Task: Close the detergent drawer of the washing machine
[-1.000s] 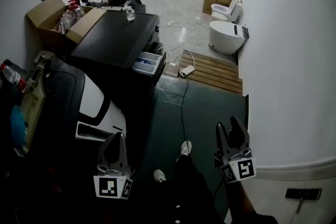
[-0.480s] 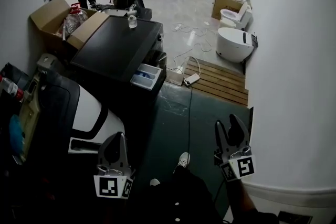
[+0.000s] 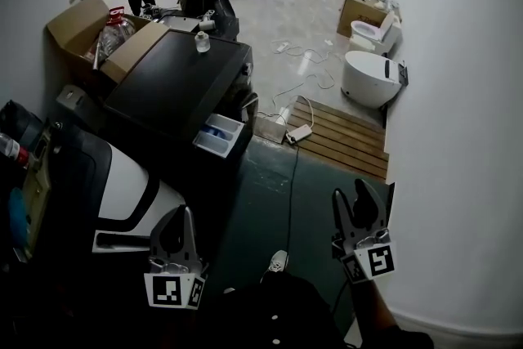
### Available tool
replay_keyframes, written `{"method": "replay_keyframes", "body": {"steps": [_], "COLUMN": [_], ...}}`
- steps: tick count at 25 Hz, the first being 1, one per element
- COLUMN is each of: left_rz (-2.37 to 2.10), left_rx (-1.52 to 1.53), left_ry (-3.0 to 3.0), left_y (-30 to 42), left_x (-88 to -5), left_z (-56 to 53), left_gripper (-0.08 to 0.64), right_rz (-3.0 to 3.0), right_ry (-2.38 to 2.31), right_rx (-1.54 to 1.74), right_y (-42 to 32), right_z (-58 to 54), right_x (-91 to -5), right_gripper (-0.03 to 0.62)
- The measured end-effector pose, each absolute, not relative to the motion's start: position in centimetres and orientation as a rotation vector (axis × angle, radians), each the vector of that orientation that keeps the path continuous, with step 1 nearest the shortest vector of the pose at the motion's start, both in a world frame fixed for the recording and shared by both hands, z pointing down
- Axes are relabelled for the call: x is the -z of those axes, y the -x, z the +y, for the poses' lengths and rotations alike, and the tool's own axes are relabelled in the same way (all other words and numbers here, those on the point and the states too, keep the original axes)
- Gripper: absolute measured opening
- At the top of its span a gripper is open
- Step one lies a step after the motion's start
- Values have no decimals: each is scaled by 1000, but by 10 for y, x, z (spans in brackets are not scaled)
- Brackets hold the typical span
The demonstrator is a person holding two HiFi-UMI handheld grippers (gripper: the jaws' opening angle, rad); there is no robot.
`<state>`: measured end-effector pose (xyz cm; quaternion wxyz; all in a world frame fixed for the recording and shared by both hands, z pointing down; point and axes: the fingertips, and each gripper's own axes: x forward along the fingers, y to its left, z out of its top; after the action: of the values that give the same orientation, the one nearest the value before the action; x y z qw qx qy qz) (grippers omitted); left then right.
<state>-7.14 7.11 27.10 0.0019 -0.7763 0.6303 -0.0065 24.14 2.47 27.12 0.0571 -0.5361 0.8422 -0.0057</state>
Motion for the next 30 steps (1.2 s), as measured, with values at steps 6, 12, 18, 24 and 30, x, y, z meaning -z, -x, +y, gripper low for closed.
{"method": "replay_keyframes", "body": {"steps": [6, 12, 18, 24, 30], "left_rz": [2033, 2097, 2140, 2143, 2075], "left_rx": [13, 7, 58, 62, 9], "left_ry": [2377, 2331, 2316, 2337, 2339], "left_y": [53, 41, 46, 57, 73], "left_x": [-270, -272, -280, -285, -268], "left_z": [48, 39, 34, 8, -41], "left_gripper": [15, 15, 15, 15, 15], "right_rz": [2601, 2616, 2630, 2643, 2619], "right_ry": [1527, 1466, 1472, 1487, 1533], "right_rx": [-6, 34, 65, 80, 24], "right_y": [-258, -264, -255, -247, -240], "right_z": [-10, -37, -53, -73, -108], "right_x": [-274, -273, -281, -284, -272], "right_gripper": [201, 201, 201, 201, 201]}}
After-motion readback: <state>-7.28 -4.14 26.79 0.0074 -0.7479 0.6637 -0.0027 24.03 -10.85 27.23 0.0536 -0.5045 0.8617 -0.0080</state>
